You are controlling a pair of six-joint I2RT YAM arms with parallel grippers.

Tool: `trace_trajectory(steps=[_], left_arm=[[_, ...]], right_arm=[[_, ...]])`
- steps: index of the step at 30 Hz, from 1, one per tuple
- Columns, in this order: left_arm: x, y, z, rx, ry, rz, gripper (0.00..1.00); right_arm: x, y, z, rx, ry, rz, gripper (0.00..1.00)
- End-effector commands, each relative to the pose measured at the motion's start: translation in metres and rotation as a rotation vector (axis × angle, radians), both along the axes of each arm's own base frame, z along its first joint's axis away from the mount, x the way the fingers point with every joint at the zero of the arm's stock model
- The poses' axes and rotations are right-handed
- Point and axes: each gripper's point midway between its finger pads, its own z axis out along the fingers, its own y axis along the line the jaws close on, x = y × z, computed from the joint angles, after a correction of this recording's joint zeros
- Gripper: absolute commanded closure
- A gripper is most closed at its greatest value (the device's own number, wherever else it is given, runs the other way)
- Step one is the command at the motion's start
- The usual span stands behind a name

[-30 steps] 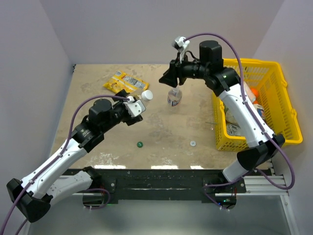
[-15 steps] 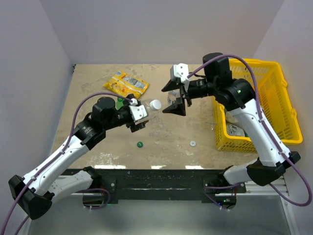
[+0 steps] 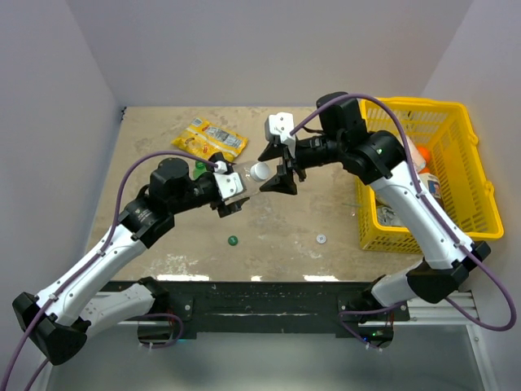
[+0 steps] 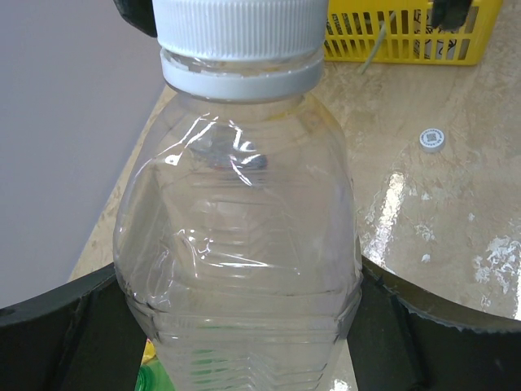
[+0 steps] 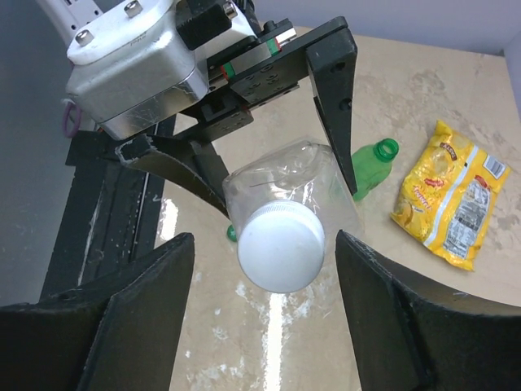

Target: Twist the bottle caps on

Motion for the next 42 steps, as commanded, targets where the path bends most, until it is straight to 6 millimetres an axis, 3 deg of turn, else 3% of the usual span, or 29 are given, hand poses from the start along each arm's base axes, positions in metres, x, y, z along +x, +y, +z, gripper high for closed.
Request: trace_trajectory(steps=[1, 12, 16, 21, 23, 24, 26, 28, 29, 32, 33, 34, 36, 37, 42], left_arm=[[0.0, -0.004, 0.034, -0.078, -0.066, -0.016, 1.0], [0.001, -0.007, 0.036, -0.092, -0.068, -0.022, 1.0], [0.001, -0.006, 0.034, -0.094, -0.06, -0.023, 1.0], [0.003, -0.007, 0.033, -0.099, -0.058, -0.014, 1.0], [0.004, -0.006, 0.032, -0.097, -0.056, -0.011, 0.85], [0.005, -0.006, 0.032, -0.096, -0.057, -0.005, 0.63], [0.007, -0.003, 0.034, -0.101, -0.061, 0.011, 0.38], [0.013, 0.003, 0.035, -0.106, -0.062, 0.068, 0.07], [0.015, 0.007, 0.037, -0.113, -0.063, 0.095, 0.0], [0.025, 0.025, 0.038, -0.112, -0.073, 0.217, 0.01], [0.028, 0.032, 0.037, -0.11, -0.077, 0.257, 0.01], [0.028, 0.035, 0.038, -0.113, -0.085, 0.272, 0.0], [0.026, 0.041, 0.038, -0.121, -0.093, 0.281, 0.0], [0.024, 0.041, 0.038, -0.126, -0.086, 0.279, 0.0], [0.019, 0.042, 0.039, -0.142, -0.079, 0.258, 0.0]], right_arm=[[0.007, 0.006, 0.002, 0.019, -0.006, -0.021, 0.29], [0.012, 0.014, -0.006, 0.024, 0.022, -0.045, 0.46], [0.015, 0.017, 0.005, 0.068, 0.002, -0.061, 0.47], [0.015, 0.019, 0.006, 0.071, 0.023, -0.053, 0.73], [0.014, 0.021, 0.011, 0.093, 0.032, -0.056, 0.83], [0.016, 0.022, 0.016, 0.104, 0.048, -0.072, 0.85], [0.021, 0.024, 0.024, 0.121, 0.048, -0.091, 0.91], [0.036, 0.025, 0.034, 0.108, 0.021, -0.144, 0.94], [0.043, 0.023, 0.039, 0.099, -0.007, -0.166, 0.95], [0.079, 0.013, 0.056, 0.08, -0.043, -0.282, 1.0], [0.087, 0.007, 0.071, 0.098, -0.063, -0.318, 1.0], [0.112, 0.001, 0.063, 0.073, -0.056, -0.393, 1.0], [0.132, -0.01, 0.073, 0.083, -0.069, -0.478, 1.0], [0.154, -0.019, 0.065, 0.066, -0.06, -0.543, 1.0], [0.195, -0.042, 0.066, 0.1, -0.047, -0.698, 1.0]])
